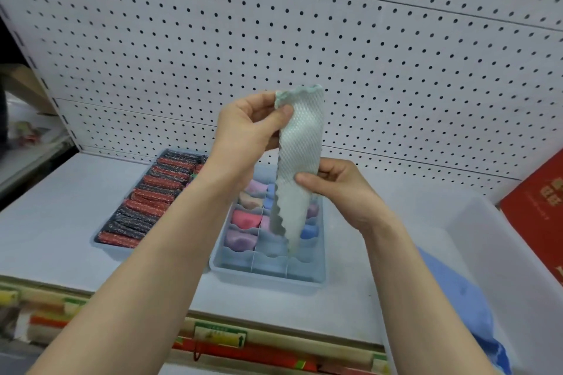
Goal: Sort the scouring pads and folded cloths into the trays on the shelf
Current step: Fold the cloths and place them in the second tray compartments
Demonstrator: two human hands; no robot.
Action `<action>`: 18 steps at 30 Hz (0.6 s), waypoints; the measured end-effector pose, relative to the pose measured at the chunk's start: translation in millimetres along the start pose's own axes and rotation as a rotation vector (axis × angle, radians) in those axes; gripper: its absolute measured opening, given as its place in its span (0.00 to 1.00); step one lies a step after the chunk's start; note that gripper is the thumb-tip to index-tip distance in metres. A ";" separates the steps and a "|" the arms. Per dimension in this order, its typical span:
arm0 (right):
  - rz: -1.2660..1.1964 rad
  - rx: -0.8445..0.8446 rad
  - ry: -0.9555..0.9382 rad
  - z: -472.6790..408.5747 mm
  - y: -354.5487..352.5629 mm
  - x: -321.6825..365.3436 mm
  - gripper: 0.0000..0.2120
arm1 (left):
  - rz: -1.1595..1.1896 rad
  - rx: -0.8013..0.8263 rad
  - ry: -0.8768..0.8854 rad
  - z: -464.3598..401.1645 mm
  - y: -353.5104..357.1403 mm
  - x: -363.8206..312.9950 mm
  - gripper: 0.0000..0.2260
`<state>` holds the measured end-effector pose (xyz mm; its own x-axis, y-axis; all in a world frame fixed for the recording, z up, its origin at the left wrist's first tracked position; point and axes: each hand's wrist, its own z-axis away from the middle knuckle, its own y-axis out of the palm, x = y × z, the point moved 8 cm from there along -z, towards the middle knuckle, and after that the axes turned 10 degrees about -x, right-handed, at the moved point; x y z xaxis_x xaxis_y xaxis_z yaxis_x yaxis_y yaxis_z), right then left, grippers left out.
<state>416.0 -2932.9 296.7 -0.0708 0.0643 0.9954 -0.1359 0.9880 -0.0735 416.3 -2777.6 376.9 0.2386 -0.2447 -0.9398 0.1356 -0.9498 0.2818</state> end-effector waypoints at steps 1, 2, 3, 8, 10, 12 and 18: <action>-0.025 -0.036 0.018 -1.1 0.6 -2.8 0.09 | 0.012 0.002 -0.038 -1.6 -3.0 4.9 0.06; -0.047 -0.074 0.043 -1.8 -0.1 -7.1 0.08 | -0.016 0.027 -0.091 -0.8 -5.1 12.6 0.07; -0.067 -0.105 0.072 -1.9 -0.6 -12.3 0.08 | -0.092 0.072 -0.154 2.2 -7.2 26.6 0.09; -0.064 -0.154 0.232 7.1 -3.7 -51.5 0.11 | -0.267 0.171 -0.473 39.7 -26.8 118.5 0.11; -0.041 -0.147 0.280 12.6 -3.1 -65.7 0.11 | -0.258 0.107 -0.523 46.1 -35.5 139.5 0.09; -0.031 -0.143 0.272 14.9 -3.0 -71.0 0.10 | -0.225 0.051 -0.521 48.0 -37.5 146.5 0.06; -0.059 -0.222 -0.011 4.1 -6.4 -22.3 0.15 | -0.104 -0.032 -0.235 30.1 -31.3 108.5 0.14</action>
<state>414.4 -2941.2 274.7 -0.0803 0.0048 0.9968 0.0801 0.9968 0.0016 409.0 -2780.3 260.3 -0.0076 -0.1879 -0.9822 0.1785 -0.9667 0.1836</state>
